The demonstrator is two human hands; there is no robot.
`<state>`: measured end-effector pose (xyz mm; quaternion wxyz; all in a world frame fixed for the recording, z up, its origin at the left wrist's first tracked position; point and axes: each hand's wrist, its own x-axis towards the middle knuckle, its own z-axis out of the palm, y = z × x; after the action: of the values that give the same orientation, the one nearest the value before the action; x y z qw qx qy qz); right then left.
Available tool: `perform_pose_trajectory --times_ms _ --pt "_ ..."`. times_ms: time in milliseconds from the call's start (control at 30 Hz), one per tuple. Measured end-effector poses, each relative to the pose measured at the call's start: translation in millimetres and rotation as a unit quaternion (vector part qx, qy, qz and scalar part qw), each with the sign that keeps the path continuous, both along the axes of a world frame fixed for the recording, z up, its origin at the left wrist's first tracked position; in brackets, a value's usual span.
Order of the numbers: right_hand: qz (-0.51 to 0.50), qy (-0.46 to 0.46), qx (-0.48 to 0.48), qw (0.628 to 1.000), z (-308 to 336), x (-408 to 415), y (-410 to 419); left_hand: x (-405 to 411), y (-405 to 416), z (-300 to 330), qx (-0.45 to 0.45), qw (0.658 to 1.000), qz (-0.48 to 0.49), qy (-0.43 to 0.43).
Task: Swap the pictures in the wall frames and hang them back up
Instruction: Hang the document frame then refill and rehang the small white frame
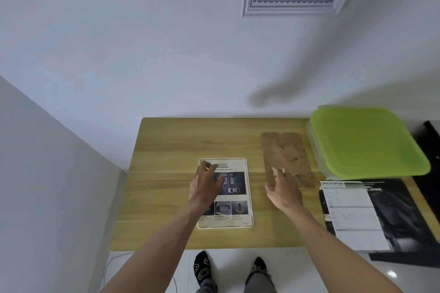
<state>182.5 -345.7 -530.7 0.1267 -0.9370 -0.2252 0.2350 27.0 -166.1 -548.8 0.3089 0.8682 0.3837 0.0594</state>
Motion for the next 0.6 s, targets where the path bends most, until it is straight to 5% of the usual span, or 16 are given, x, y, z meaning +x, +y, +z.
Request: perform_pose_trajectory --times_ms 300,467,600 --pt "-0.045 0.003 -0.030 0.999 -4 89 -50 121 -82 7 -0.124 0.990 -0.046 0.051" --pt "-0.035 0.038 -0.034 0.998 -17 107 -59 163 -114 7 -0.212 0.970 0.099 0.064" --pt "-0.086 0.079 -0.001 0.993 -16 113 -55 176 -117 11 -0.340 0.905 0.253 0.009"
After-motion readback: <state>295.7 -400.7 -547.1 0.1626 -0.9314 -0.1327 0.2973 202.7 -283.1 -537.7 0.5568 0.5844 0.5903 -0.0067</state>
